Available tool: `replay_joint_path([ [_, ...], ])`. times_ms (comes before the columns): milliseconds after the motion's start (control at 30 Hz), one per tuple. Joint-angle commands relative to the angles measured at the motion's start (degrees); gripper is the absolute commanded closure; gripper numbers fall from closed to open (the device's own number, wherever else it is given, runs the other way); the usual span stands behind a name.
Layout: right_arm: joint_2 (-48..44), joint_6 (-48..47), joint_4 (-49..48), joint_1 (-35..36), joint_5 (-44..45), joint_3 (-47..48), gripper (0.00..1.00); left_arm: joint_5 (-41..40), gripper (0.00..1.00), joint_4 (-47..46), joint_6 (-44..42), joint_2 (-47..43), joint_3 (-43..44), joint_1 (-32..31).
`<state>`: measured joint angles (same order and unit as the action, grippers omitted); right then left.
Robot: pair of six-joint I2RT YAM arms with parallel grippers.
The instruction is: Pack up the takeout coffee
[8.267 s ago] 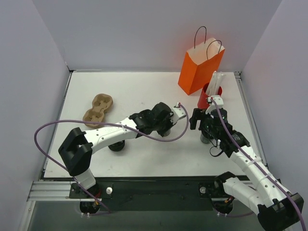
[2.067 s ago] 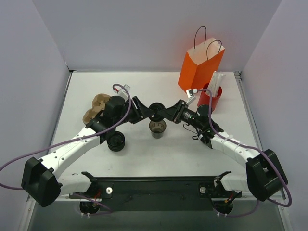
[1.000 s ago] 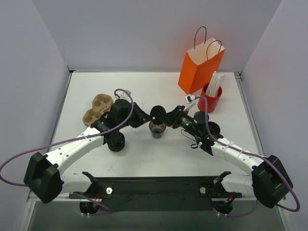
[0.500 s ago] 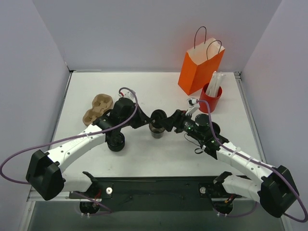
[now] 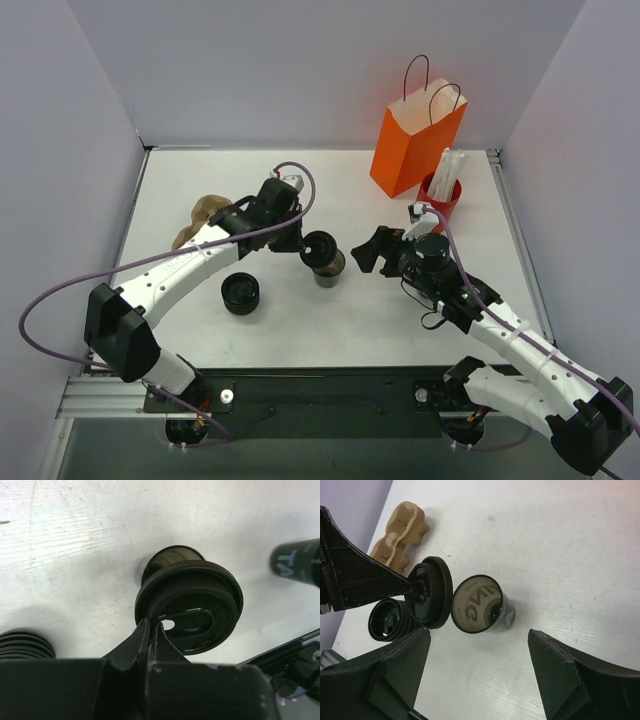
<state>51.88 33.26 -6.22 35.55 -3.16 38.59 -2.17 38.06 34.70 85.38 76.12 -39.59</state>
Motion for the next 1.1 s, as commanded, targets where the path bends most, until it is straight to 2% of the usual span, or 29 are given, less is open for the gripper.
replay_joint_path([
  [0,2.3,-1.5,5.6,-1.0,3.0,3.8,0.19,-2.0,1.0,8.4,-6.3,4.1,7.0,-1.2],
  [533,5.7,-2.2,8.3,-3.5,1.3,4.7,0.2,-5.6,1.0,17.0,-8.9,19.0,21.5,-4.8],
  [900,6.7,-2.3,8.4,-3.7,0.3,4.9,0.21,-6.5,0.99,19.0,-9.0,23.1,24.4,-4.9],
  [1067,7.4,-2.6,8.4,-3.7,0.0,5.2,0.21,-7.5,0.94,19.4,-8.9,23.9,24.9,-4.8],
])
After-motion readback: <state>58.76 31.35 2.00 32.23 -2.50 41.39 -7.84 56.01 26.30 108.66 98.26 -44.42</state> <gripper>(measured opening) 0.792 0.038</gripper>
